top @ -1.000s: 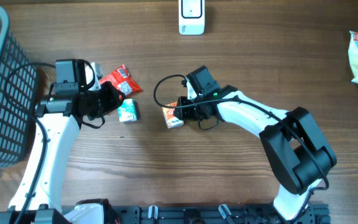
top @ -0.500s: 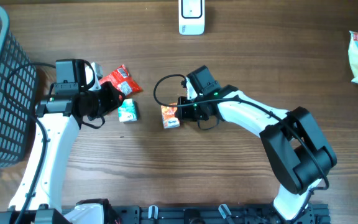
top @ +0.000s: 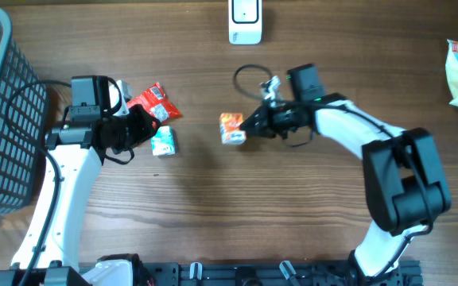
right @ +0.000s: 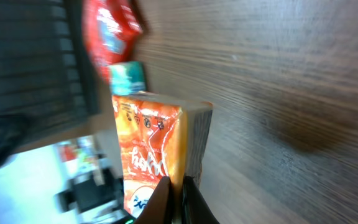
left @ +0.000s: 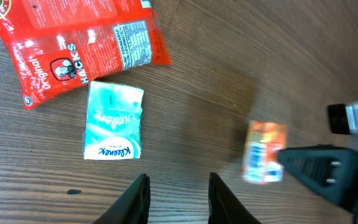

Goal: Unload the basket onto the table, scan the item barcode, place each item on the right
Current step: 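Grasp the orange tissue pack with the right gripper and lift it, then carry the orange tissue pack up toward the white scanner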

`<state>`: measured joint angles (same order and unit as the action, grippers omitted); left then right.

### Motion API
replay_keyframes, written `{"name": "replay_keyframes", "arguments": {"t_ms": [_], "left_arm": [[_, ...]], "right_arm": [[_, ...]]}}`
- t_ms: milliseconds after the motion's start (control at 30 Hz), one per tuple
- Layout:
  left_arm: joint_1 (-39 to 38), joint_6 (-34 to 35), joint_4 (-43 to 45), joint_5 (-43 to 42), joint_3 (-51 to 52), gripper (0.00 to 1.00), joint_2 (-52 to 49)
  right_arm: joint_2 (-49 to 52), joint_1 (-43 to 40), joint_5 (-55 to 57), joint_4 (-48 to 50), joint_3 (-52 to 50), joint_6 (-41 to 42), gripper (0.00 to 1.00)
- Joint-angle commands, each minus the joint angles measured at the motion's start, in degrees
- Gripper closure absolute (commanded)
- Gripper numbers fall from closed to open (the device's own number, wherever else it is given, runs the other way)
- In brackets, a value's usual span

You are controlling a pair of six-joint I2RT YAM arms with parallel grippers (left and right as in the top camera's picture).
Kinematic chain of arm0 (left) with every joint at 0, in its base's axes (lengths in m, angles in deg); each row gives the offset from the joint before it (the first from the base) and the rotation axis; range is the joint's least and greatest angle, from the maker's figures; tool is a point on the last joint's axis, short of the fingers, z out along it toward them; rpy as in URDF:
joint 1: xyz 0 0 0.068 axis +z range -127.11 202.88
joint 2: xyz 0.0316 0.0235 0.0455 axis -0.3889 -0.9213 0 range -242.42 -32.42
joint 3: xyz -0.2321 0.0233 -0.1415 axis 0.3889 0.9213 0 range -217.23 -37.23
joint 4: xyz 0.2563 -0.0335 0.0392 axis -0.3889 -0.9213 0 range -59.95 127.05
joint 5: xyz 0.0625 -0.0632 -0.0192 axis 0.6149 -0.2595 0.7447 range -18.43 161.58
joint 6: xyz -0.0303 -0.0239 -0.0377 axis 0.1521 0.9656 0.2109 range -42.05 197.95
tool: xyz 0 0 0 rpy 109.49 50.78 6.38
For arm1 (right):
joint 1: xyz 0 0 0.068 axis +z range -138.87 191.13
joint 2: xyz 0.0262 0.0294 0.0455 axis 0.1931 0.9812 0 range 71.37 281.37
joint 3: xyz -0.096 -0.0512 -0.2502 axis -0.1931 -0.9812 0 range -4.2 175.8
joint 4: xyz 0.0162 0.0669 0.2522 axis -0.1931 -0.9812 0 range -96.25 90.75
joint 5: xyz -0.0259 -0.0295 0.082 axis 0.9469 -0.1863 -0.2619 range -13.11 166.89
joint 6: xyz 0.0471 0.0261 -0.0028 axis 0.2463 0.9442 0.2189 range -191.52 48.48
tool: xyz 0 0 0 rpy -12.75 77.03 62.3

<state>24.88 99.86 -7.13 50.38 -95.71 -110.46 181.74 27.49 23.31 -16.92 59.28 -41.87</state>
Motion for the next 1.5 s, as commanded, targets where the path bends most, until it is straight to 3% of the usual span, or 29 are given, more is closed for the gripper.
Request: {"name": "replay_keyframes", "arguments": {"t_ms": [0,200,333,500,667,933,1200,1333,1467], "left_arm": [[0.11,-0.04,-0.07,0.52,-0.35,0.73,-0.13],[0.11,-0.04,-0.02,0.52,-0.35,0.73,-0.13],[0.09,-0.04,-0.02,0.52,-0.35,0.73,-0.13],[0.11,-0.04,-0.02,0.52,-0.35,0.73,-0.13],[0.09,-0.04,-0.02,0.50,-0.35,0.73,-0.13],[0.09,-0.07,-0.35,0.50,-0.35,0.73,-0.13],[0.09,-0.07,-0.46,0.50,-0.35,0.74,-0.20],[0.11,-0.07,-0.46,0.50,-0.35,0.73,-0.50],[0.11,-0.07,-0.44,0.50,-0.35,0.65,-0.50]], "right_arm": [[0.92,-5.31,-15.26,0.31,-0.20,-4.39,0.96],[0.94,-12.26,-31.01,5.01,-0.20,-3.17,0.96],[0.96,-14.45,-39.28,11.87,-0.20,2.12,0.96],[0.96,-14.62,-39.36,16.06,-0.20,8.79,0.96],[0.96,-14.60,-39.36,24.63,-0.20,21.40,0.96],[0.96,-14.64,-39.36,34.99,-0.20,30.73,0.96],[0.96,-14.69,-39.34,52.72,-0.20,45.55,0.96],[0.96,-14.67,-39.34,56.02,-0.20,47.50,0.96],[0.96,-14.67,-39.34,56.00,-0.20,47.52,0.96]]}}
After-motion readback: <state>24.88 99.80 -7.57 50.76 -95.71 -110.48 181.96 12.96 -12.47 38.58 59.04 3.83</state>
